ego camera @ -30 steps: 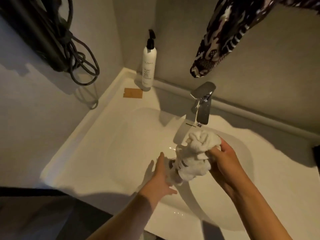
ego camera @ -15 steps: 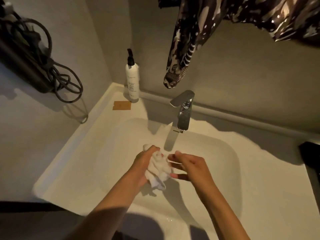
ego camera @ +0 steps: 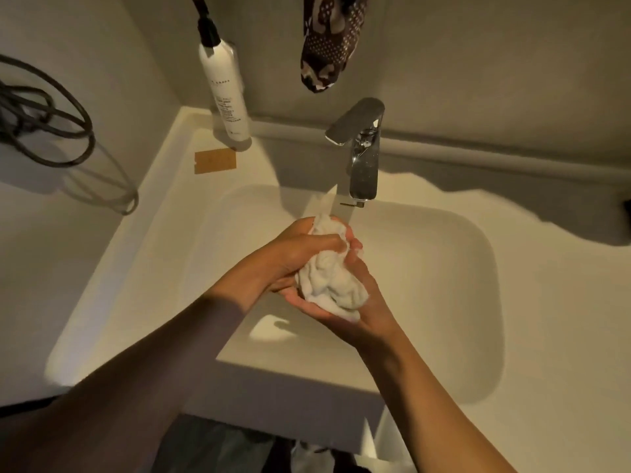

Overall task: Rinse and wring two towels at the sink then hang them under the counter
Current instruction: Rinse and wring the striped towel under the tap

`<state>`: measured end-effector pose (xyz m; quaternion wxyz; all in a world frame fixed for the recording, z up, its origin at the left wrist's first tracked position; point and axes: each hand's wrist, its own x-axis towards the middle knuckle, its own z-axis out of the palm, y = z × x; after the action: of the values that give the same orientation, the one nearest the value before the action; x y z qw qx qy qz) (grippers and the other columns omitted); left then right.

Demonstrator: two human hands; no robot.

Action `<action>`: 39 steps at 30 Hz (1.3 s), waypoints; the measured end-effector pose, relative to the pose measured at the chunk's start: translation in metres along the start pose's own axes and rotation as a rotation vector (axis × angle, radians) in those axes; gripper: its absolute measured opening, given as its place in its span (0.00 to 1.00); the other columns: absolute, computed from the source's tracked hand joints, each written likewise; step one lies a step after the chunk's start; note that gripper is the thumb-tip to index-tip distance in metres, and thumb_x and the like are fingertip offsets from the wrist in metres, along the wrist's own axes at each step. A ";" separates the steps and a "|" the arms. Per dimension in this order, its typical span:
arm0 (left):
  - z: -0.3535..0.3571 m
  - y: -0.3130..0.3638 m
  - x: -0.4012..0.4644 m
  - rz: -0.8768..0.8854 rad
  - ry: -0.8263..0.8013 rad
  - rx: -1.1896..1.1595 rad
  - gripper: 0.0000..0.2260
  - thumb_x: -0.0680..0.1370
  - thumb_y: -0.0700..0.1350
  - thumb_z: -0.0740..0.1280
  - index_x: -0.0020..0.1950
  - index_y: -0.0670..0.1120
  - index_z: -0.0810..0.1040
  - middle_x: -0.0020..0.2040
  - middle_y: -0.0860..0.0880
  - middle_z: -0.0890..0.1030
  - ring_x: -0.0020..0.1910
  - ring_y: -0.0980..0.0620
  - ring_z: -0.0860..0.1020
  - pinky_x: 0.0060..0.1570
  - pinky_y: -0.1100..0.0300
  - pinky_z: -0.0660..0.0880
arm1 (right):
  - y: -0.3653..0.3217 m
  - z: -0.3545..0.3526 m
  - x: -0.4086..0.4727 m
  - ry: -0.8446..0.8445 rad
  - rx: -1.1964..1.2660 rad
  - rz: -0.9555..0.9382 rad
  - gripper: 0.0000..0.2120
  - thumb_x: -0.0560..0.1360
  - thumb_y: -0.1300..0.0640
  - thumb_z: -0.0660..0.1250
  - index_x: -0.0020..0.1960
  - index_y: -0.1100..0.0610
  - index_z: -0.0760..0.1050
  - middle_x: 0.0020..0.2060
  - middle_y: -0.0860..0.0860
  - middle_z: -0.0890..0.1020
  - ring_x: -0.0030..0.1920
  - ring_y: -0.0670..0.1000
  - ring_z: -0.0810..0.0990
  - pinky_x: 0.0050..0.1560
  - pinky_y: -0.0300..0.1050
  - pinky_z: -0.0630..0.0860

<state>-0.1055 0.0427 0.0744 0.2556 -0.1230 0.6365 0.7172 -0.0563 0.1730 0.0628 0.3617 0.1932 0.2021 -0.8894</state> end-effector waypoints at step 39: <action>0.040 -0.079 0.024 -0.288 0.525 0.589 0.05 0.72 0.41 0.70 0.39 0.49 0.77 0.44 0.47 0.81 0.53 0.43 0.80 0.48 0.61 0.71 | 0.051 -0.073 0.034 0.519 -1.563 -0.074 0.17 0.72 0.48 0.65 0.57 0.54 0.79 0.51 0.55 0.85 0.51 0.60 0.83 0.45 0.46 0.75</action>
<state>-0.0784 0.0910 0.0013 0.2065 -0.3109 0.8343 0.4057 -0.0278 0.1564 -0.0266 0.3040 0.0782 0.8462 -0.4306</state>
